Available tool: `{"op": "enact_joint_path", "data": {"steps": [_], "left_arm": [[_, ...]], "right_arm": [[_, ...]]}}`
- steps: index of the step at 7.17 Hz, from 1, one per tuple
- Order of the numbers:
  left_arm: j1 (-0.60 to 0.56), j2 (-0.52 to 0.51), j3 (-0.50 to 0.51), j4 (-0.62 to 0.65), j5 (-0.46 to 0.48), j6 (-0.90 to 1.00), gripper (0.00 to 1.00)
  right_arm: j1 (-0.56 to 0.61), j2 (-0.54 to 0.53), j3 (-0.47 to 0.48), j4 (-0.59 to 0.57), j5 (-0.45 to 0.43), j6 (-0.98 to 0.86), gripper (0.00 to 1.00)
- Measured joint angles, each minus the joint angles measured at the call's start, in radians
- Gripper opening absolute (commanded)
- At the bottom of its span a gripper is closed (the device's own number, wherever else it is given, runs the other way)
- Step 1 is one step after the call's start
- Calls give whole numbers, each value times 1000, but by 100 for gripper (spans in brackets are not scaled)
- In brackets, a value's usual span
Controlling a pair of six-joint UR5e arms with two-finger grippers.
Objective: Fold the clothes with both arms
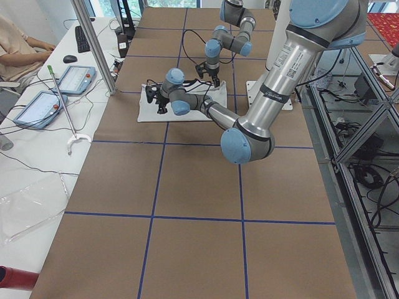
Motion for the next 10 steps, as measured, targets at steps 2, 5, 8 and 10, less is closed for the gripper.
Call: {"op": "enact_joint_path", "data": {"steps": [2,5,8,10], "left_arm": [[0,0,3,0,0,2,61],[5,19,5,-28,1,6,61],[6,23,3,-39,1,7,61],[6,23,-2,-40,0,7,61]], "right_arm": [[0,2,-18,0,18,0,100],[0,1,-36,-1,36,0,100],[-1,-10,-36,-16,42,0,100],[8,-30,-20,-39,43,-10,100]]}}
